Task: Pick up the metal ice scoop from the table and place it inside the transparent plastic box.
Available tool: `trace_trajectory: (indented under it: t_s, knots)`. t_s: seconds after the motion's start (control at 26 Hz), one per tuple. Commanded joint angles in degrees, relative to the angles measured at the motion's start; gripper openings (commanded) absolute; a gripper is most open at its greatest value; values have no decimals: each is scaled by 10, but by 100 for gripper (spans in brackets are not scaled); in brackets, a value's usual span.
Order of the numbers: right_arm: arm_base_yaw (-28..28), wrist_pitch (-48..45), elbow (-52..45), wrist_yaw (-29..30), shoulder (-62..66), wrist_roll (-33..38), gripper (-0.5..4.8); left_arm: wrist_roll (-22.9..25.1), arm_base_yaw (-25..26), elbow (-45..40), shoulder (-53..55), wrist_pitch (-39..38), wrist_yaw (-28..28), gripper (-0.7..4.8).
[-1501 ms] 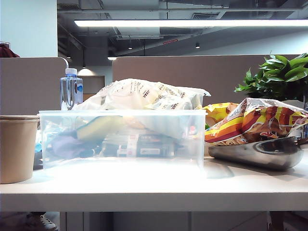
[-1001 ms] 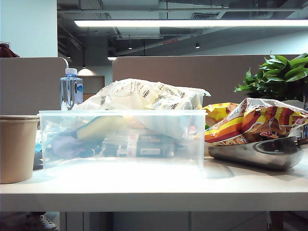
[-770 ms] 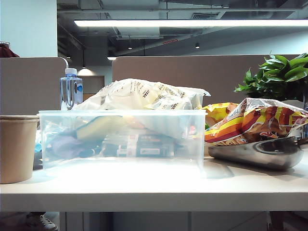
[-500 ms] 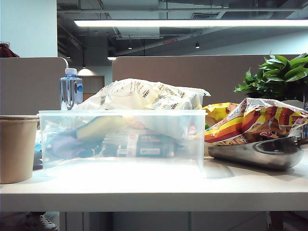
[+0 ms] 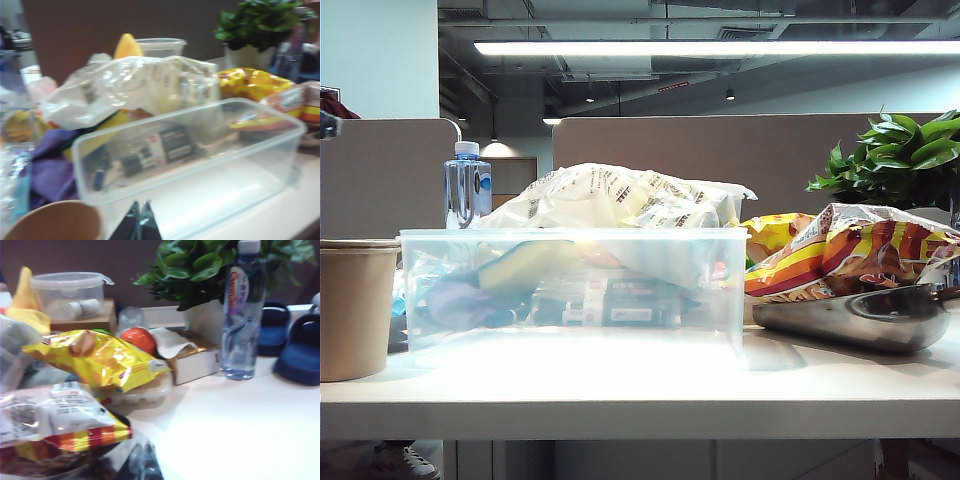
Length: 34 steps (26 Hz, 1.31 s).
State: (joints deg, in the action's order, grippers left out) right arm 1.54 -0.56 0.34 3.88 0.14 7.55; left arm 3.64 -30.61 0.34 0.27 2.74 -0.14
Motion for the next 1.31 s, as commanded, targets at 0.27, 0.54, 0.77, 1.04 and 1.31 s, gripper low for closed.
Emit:
trace_trajectory:
  t_s: [0.27, 0.54, 0.77, 1.04, 1.31]
  knots:
    - [0, -36, 7, 109, 0, 179, 0, 2, -95, 0, 3, 5, 2, -5]
    - [0, -26, 64, 115, 0, 210, -2, 2, -117, 0, 2, 5, 2, -5]
    - [0, 115, 144, 115, 33, 192, -4, 2, -117, 0, 2, 5, 2, -5]
    - [0, 220, 254, 132, 162, 139, 137, 2, -117, 0, 0, 5, 2, -5]
    - [0, 308, 381, 143, 315, 28, 479, 2, -117, 0, 0, 5, 2, -5]
